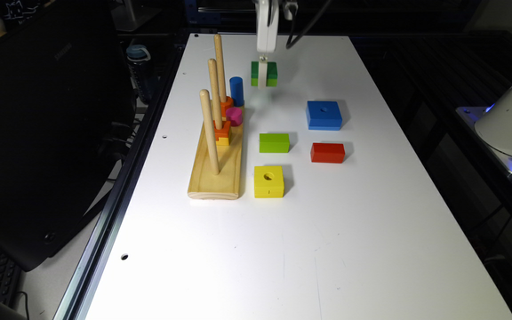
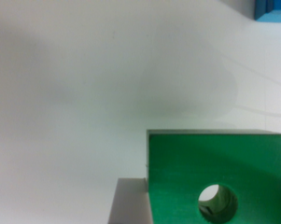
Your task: Pick up green block.
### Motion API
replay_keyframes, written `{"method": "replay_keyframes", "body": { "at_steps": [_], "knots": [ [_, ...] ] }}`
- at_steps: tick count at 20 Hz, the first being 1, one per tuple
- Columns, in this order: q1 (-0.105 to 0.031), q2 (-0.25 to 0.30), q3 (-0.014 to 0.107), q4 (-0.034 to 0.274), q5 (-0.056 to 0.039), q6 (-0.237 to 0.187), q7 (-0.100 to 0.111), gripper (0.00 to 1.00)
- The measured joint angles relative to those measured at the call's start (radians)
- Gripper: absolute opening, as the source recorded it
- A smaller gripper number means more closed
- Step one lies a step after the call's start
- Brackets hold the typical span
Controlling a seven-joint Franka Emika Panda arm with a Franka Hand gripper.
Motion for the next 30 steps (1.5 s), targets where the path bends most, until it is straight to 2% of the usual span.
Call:
{"method": "replay_keyframes", "body": {
  "at_steps": [6,8,13,18,24,25,28,30],
  "knots": [
    [0.0,-0.015,0.0,0.001,0.0001,-0.01,0.0,0.0],
    [0.0,-0.052,0.001,0.0,0.0006,-0.047,0.0,0.0],
    [0.0,-0.078,0.001,0.0,0.0007,-0.07,0.0,0.0],
    [0.0,-0.142,0.001,0.001,0.0014,-0.131,0.0,0.0],
    [0.0,-0.164,0.001,0.007,0.0016,-0.153,0.0,0.0],
    [0.0,-0.171,0.001,0.01,0.0016,-0.162,0.0,0.0],
    [0.0,-0.228,0.002,0.021,0.0025,-0.228,0.0,0.0],
    [0.0,-0.248,0.002,0.021,0.0029,-0.249,0.0,0.0]
  ]
}}
